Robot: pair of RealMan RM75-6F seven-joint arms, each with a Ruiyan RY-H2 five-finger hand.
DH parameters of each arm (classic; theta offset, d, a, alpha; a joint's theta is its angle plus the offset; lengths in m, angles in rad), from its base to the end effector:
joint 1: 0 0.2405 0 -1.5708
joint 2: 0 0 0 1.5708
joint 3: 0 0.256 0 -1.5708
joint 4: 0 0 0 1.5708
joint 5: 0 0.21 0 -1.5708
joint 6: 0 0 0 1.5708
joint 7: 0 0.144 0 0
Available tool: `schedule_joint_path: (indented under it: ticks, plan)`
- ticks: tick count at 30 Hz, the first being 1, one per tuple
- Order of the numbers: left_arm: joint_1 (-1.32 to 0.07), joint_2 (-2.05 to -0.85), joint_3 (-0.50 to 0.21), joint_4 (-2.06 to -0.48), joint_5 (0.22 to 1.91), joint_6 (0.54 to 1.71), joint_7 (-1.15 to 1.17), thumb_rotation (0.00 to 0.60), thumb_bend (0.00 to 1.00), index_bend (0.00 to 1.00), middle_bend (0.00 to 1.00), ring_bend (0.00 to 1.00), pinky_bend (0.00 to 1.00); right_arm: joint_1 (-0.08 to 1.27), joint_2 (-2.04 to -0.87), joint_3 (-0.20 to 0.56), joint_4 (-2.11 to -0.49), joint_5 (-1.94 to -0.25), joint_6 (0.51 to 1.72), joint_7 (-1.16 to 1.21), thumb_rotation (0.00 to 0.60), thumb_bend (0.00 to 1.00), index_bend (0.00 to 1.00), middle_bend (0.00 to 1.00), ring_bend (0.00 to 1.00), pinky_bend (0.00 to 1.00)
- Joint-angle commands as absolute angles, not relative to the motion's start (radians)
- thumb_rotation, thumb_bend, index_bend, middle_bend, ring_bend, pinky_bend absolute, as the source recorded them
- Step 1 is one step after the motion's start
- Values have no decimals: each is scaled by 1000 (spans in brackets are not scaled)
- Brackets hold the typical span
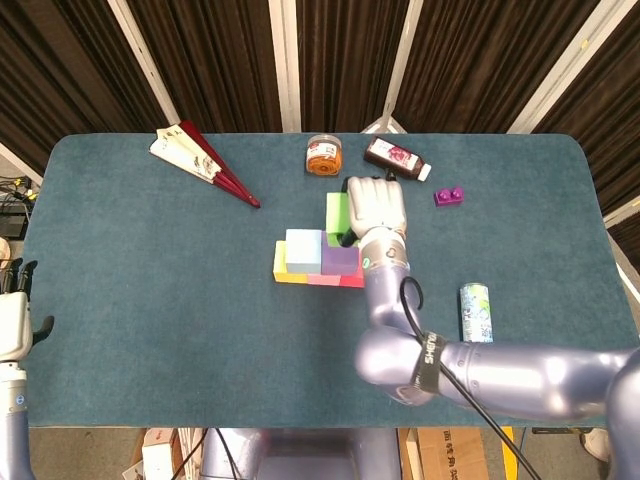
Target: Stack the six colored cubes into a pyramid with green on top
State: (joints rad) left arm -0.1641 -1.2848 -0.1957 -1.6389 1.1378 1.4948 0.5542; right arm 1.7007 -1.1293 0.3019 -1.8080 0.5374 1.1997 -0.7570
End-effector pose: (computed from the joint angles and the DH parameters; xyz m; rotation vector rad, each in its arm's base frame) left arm -0.3112 0.2254 0.1385 -1.1896 -0.7477 -0.5565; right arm 0.0700 -0.3951 0.1096 1.5009 -1.2160 0.6765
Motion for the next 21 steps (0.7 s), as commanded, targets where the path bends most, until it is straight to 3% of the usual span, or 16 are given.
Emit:
schedule_joint_path:
  ticks: [1, 21]
  plan:
    - [-165, -1284, -196, -1638, 1136, 1495, 551, 600, 310, 144, 96, 0, 0, 1684, -1155, 340, -1779, 538, 1218, -764, 600, 350, 463, 391, 225, 0]
    - [-176, -1295, -201, -1612, 1123, 1501, 535, 600, 311, 146, 95, 0, 0, 1618, -1268, 488, -1718, 548, 1253, -914, 600, 350, 463, 391, 225, 0]
